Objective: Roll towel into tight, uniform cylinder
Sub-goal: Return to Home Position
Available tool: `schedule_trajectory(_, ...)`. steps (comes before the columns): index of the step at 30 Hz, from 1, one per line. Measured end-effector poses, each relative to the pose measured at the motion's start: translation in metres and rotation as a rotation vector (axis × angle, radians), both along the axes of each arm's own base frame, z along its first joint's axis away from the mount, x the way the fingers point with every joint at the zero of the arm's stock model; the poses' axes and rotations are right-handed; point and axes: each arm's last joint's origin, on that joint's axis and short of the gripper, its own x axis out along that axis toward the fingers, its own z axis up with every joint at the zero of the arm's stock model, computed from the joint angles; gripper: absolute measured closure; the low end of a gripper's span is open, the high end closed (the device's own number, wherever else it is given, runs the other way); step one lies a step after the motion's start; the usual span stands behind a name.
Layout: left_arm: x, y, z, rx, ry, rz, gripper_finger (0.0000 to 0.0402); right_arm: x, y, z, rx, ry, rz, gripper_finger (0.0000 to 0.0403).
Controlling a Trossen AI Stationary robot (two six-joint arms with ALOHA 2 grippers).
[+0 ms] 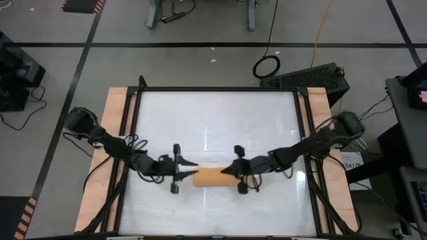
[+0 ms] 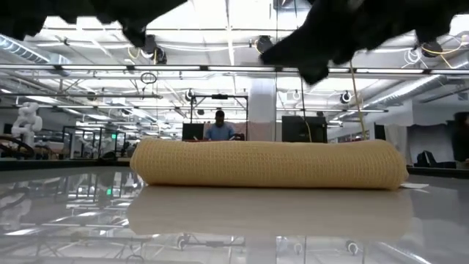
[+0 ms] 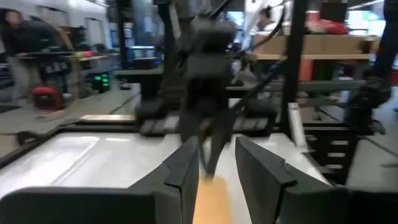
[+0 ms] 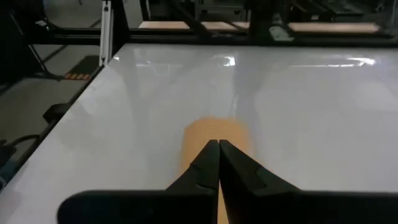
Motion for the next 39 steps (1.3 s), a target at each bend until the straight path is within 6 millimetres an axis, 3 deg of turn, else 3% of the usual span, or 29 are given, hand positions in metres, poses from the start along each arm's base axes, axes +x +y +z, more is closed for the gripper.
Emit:
schedule_trajectory(9, -0.047, 0.03, -0.001, -0.066, -0.05, 0.045, 0.0291, -0.062, -0.022, 0.07, -0.088, 0.051, 0.02, 0.0401)
schedule_trajectory(14, -0.063, 0.038, 0.006, -0.098, -0.107, 0.038, 0.0291, -0.105, -0.03, 0.08, -0.099, -0.04, 0.067, 0.0401)
schedule_trajectory(18, -0.066, 0.04, 0.01, -0.049, -0.116, 0.045, 0.0291, -0.134, -0.042, 0.064, -0.074, -0.121, 0.062, 0.0401)
schedule_trajectory(21, -0.064, 0.04, 0.001, -0.01, -0.039, 0.058, 0.0291, -0.148, -0.048, 0.051, -0.046, -0.193, 0.059, 0.0401)
schedule_trajectory(25, -0.062, 0.043, -0.011, -0.03, 0.061, 0.089, 0.0291, -0.159, -0.052, 0.029, -0.027, -0.238, 0.065, 0.0401)
schedule_trajectory(32, -0.067, 0.041, -0.019, -0.07, 0.085, 0.068, 0.0292, -0.168, -0.057, -0.009, -0.075, -0.163, 0.044, 0.0401)
schedule_trajectory(35, -0.07, 0.043, -0.027, -0.032, 0.113, 0.064, 0.0311, -0.17, -0.058, -0.017, -0.09, -0.223, 0.049, 0.0401)
schedule_trajectory(39, -0.077, 0.047, -0.038, -0.039, 0.12, 0.065, 0.0369, -0.174, -0.06, -0.022, -0.122, -0.314, 0.056, 0.0401)
